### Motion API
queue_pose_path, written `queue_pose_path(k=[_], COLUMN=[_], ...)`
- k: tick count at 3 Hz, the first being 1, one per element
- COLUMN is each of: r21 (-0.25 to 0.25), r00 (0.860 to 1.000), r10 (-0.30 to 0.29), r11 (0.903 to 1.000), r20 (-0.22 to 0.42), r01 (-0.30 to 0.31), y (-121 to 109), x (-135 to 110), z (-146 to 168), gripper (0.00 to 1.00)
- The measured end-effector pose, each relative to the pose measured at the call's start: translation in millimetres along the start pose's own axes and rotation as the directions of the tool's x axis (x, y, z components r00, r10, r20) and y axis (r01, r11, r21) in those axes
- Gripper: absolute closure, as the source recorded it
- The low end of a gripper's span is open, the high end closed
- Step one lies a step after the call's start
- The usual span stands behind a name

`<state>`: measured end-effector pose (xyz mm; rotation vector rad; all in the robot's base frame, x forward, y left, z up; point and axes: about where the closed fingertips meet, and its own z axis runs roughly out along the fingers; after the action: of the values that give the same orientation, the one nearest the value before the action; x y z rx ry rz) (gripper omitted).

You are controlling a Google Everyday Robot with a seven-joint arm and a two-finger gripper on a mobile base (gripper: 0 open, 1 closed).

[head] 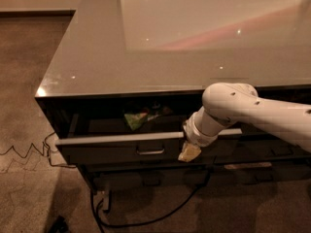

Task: Open top drawer

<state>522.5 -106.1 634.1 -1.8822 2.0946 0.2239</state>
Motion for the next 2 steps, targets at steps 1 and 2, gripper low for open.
queue_pose_path(k=[1, 2], r21=[0.023, 0.036], r00=[1.0, 0.999], r10=[0.015, 0.033], r11=[0.9996, 0.9988], r20=[-0.009, -0.028], r01=[-0.014, -0.032], y=[10, 35], x=[9, 21], z=[-12, -26], gripper=[0.65, 0.88])
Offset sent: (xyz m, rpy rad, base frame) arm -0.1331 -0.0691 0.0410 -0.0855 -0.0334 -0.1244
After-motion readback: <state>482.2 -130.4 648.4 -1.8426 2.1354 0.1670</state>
